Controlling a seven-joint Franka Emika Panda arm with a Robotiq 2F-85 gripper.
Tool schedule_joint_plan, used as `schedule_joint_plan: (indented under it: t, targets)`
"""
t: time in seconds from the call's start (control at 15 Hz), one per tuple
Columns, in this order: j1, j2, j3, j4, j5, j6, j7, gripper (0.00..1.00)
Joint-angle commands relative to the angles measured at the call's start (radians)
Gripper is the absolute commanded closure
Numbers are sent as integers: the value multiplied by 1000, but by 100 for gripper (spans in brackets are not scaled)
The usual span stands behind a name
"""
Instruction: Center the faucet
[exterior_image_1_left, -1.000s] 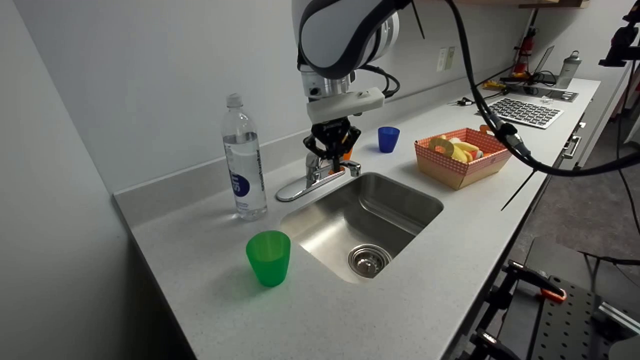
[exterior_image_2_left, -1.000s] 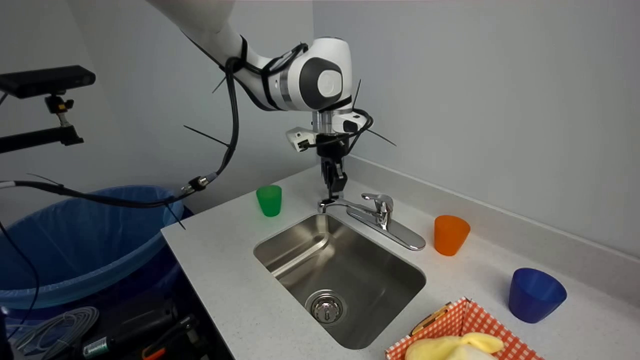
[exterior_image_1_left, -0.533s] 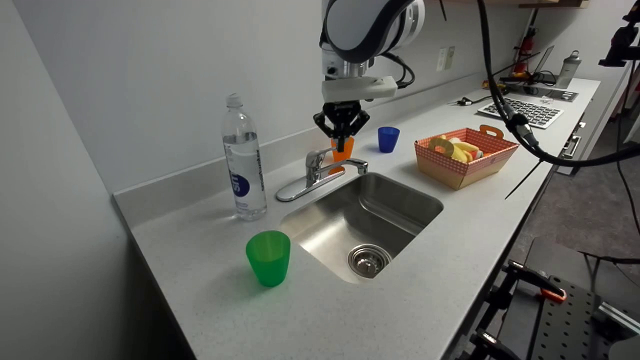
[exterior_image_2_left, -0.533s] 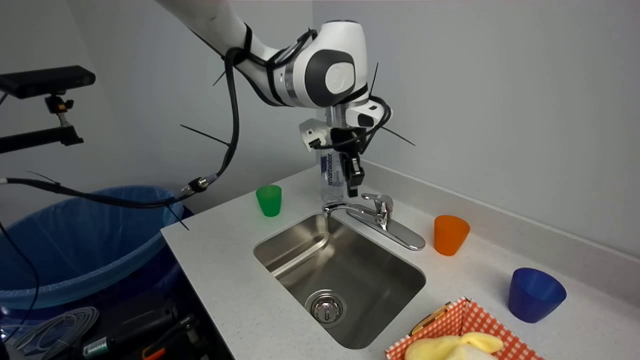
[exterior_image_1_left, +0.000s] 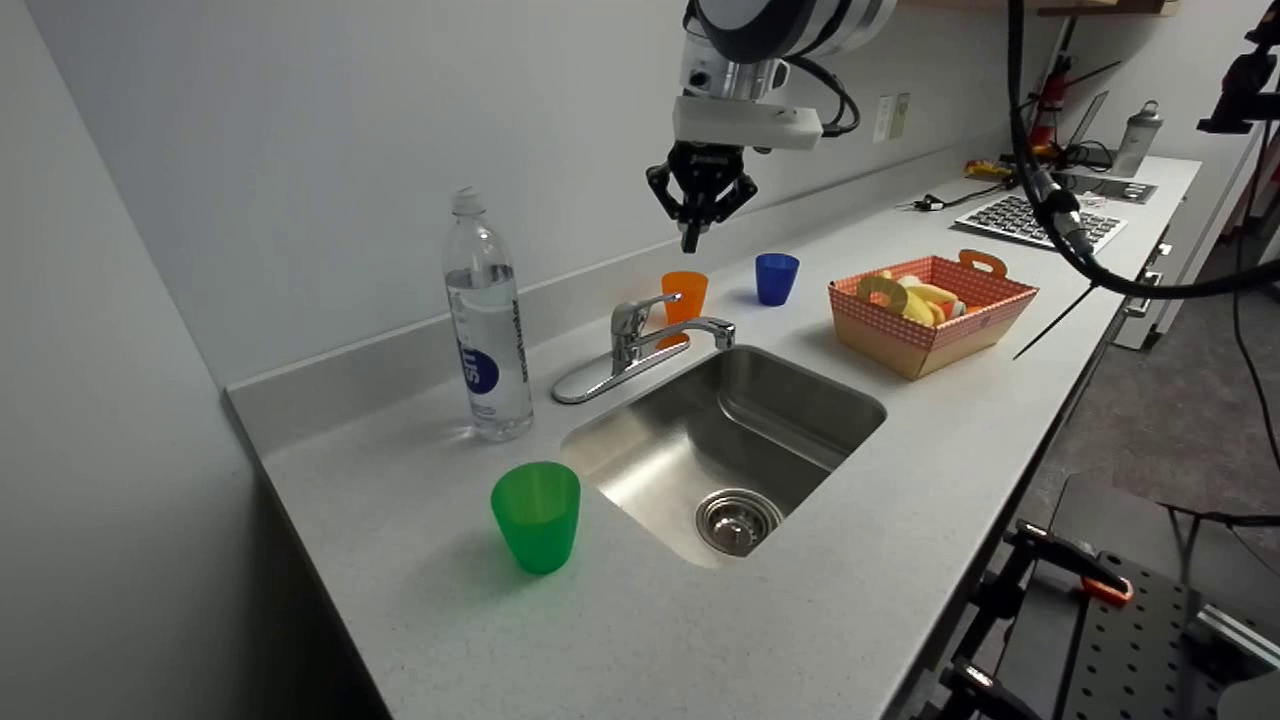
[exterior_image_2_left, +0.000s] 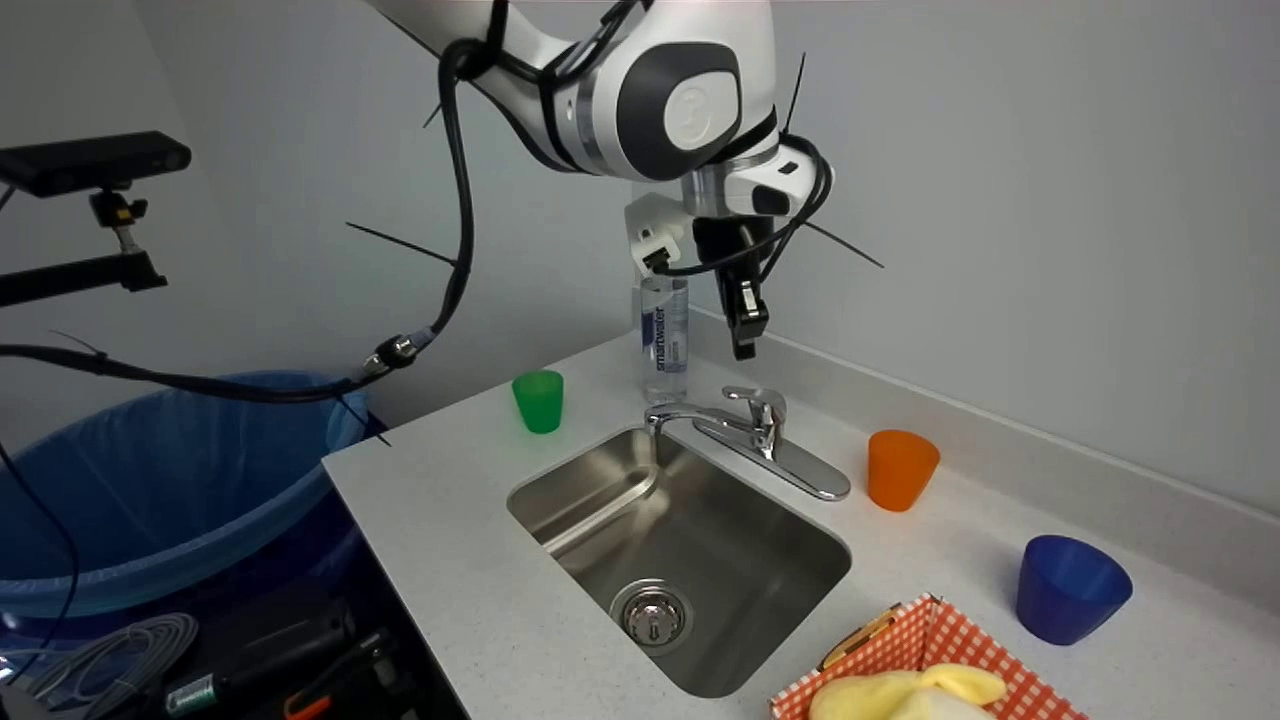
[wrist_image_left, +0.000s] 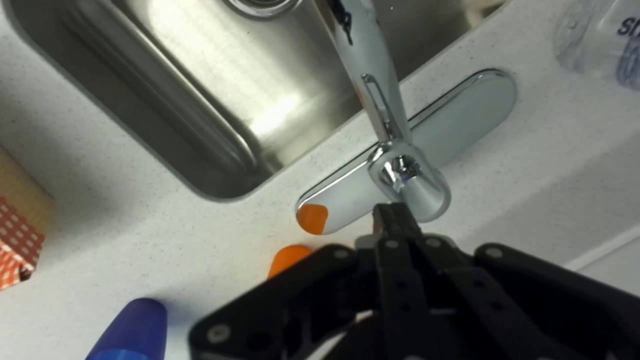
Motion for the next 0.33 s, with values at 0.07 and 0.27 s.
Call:
schedule_joint_plan:
  t: [0.07,0.27]
  targets:
    - [-5,-8,22,0,9,-5,-19,99]
    - [-5,-8,25,-1,9,-5,-22,99]
